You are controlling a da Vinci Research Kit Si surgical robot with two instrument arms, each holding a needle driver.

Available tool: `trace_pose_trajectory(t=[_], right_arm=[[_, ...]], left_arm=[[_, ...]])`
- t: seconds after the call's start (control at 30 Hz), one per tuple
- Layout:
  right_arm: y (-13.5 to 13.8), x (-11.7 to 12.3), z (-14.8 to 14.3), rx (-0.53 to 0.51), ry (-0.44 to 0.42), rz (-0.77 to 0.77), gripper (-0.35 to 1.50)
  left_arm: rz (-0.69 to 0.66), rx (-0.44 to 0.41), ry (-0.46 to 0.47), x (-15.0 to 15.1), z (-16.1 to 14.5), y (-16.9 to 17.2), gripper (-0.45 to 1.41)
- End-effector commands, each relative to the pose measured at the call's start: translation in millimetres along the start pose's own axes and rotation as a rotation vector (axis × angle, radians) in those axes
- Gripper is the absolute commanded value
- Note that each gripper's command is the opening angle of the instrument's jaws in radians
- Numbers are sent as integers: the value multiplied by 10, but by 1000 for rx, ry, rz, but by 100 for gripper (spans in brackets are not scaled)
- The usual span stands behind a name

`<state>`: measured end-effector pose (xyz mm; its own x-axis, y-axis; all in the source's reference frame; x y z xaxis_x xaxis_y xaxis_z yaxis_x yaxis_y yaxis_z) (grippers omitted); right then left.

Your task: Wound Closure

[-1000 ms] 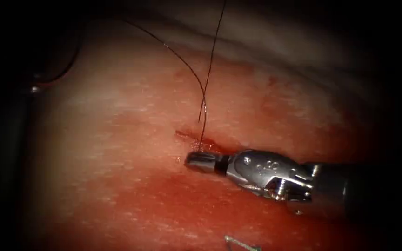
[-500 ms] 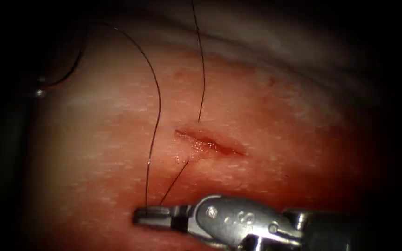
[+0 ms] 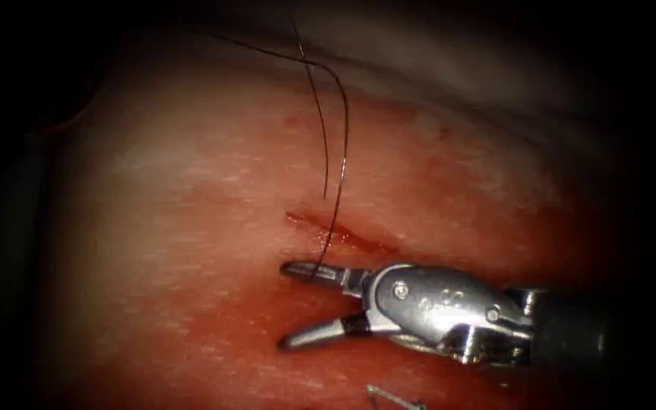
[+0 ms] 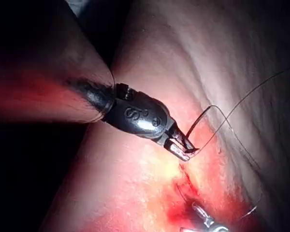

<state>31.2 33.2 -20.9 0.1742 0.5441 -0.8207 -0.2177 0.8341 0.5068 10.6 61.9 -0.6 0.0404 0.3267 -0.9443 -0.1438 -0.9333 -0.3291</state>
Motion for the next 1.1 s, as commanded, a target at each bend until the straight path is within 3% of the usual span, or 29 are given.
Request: trace_pose_trajectory(t=[0.03, 0.27, 0.43, 0.5, 0.53, 0.57, 0.77, 1.1], right_arm=[[14, -19, 11, -30, -32, -16, 104], [32, -57, 29, -83, -82, -42, 104], [44, -67, 36, -95, -91, -48, 88], [45, -71, 36, -93, -108, -52, 42], [44, -76, 34, -89, -151, -59, -10], [42, -79, 33, -85, -169, -69, -35], [21, -74, 30, -29, -191, -29, -35], [-15, -38, 18, 16, -176, 5, -35]], left_arm=[[-4, 6, -1, -7, 4, 3, -35], [-3, 13, -4, -8, 4, 3, -35], [-1, 18, -6, -11, 4, 3, -35], [0, 18, -7, -12, 4, 3, -35], [1, 19, -8, -12, 3, 3, -35], [1, 17, -7, -13, 3, 4, -35], [6, 16, -5, -16, 8, 6, -35], [7, 14, -4, -17, 9, 7, -35]])
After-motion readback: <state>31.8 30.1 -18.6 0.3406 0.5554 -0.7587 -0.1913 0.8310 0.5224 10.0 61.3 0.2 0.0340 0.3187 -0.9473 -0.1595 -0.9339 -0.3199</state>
